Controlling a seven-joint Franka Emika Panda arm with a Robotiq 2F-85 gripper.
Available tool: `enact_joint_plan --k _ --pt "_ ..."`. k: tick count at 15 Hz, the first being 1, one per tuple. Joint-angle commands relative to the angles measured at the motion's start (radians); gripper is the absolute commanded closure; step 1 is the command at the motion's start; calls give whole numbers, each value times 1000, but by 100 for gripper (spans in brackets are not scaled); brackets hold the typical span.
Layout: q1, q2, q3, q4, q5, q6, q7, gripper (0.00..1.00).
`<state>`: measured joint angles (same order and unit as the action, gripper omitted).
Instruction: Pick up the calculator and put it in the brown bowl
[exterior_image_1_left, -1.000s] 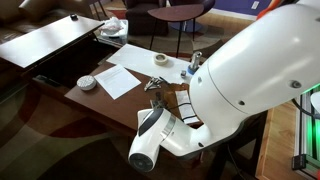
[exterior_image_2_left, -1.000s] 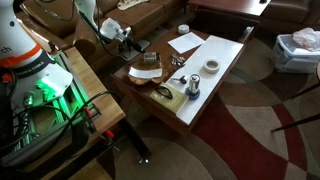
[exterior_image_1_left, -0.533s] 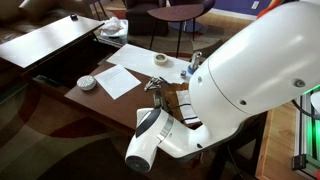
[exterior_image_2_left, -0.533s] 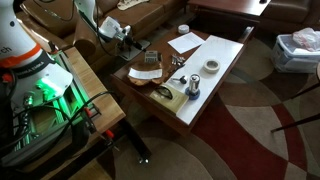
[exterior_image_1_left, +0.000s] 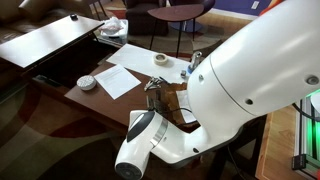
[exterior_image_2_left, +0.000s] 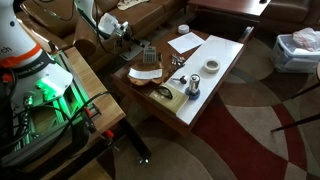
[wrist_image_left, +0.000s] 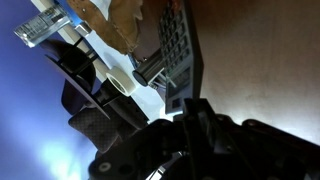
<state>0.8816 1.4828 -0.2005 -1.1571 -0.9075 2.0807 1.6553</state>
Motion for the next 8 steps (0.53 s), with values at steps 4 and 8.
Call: enact_joint_plan --k 4,8 --pt "48 11 -6 62 -132 -129 -92 98" --pt "60 12 8 77 -231 -242 -212 98"
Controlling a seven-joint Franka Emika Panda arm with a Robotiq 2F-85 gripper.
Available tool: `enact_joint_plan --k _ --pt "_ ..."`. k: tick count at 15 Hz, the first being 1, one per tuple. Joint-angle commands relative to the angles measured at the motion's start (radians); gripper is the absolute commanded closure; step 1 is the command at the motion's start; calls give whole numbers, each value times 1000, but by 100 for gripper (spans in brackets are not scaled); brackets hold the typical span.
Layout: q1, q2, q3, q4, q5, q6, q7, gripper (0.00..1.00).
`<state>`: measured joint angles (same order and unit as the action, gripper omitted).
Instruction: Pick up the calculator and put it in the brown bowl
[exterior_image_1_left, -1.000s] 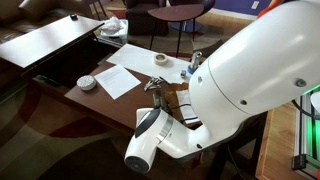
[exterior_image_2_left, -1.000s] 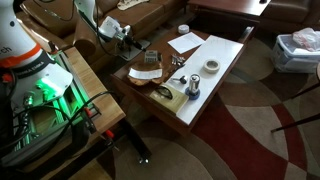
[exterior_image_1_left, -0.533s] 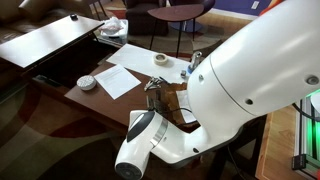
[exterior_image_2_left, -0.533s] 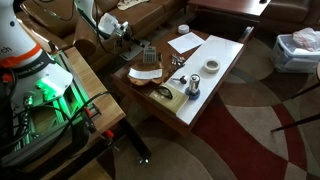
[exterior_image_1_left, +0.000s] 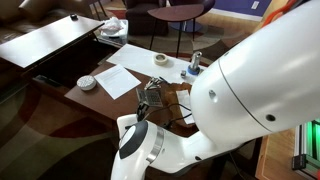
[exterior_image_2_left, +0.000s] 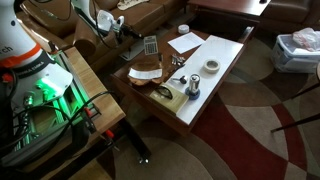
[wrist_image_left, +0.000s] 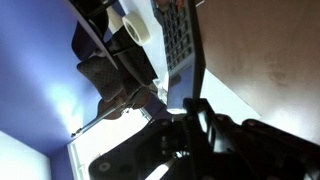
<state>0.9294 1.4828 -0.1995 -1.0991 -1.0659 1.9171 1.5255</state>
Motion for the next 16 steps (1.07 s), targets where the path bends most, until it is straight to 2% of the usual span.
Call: enact_joint_plan --k 1,6,12,15,16 --pt "16 13 10 20 -97 -105 -111 98" --pt "1 8 41 3 -189 -227 -224 98" --pt "-96 4 124 -61 -133 -346 -250 98" --pt "-169 7 177 -73 -99 -341 -255 98" --pt "-188 -12 183 -101 -65 -281 -249 98"
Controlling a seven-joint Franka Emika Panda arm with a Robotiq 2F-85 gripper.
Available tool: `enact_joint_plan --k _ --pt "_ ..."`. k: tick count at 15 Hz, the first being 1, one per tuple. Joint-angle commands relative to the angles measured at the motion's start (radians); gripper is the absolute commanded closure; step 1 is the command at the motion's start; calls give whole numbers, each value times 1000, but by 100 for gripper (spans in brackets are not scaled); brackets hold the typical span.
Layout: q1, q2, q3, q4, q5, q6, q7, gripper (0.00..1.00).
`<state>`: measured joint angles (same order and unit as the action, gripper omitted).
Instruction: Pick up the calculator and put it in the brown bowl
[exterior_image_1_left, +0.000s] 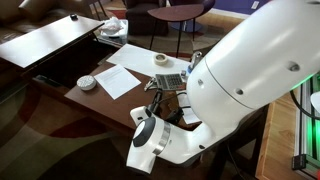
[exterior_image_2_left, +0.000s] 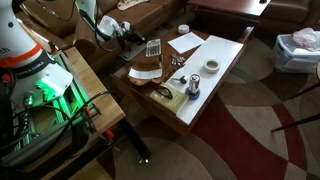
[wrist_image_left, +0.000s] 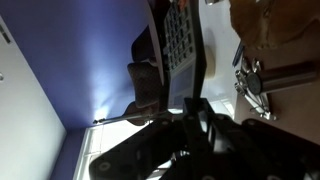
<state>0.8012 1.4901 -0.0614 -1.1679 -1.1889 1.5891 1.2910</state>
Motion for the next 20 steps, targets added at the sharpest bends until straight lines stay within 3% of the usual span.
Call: enact_joint_plan --k 1,4,5,14,20 --pt "-34 -1 32 -2 0 0 2 91" --pt "-65 -3 46 -9 30 29 1 91" --pt "-65 -4 48 -9 31 29 1 98" --pt "-100 -3 51 -72 43 11 3 98" --pt "-155 -6 90 -142 32 145 -54 98"
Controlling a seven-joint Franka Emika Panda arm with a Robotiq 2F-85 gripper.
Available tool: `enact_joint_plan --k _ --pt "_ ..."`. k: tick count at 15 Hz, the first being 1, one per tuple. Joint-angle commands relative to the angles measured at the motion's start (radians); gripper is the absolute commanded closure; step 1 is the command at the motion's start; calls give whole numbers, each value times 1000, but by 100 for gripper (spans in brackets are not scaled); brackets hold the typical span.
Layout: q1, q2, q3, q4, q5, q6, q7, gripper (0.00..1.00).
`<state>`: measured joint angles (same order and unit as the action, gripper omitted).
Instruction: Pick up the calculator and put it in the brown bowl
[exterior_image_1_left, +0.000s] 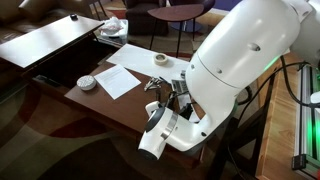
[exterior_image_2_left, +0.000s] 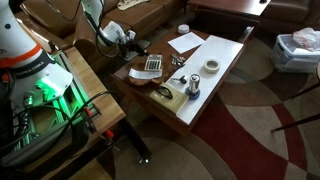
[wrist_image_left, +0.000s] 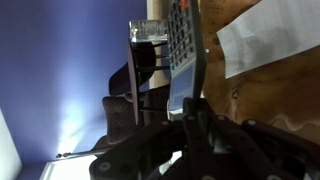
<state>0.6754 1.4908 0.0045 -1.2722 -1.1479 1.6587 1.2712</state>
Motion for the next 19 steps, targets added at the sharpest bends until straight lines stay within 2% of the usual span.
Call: enact_joint_plan --k 1,5,6,7,10,14,16,17,18,19 --pt "-37 -12 32 -51 -14 114 -45 98" --pt "-48 -23 44 -82 -6 204 -70 98" --pt "-51 -28 47 -89 -3 219 -76 66" --pt "-54 -37 50 -100 -2 231 -79 65" --pt "-79 -94 73 -154 -15 296 -60 45" --pt "-125 -245 77 -304 -44 517 35 14" --pt "-141 -318 63 -381 -97 641 99 1" --pt "-151 -343 59 -406 -131 703 129 0" --pt "-132 -255 68 -283 -82 598 56 0" --pt "-142 -279 70 -303 -91 614 63 1"
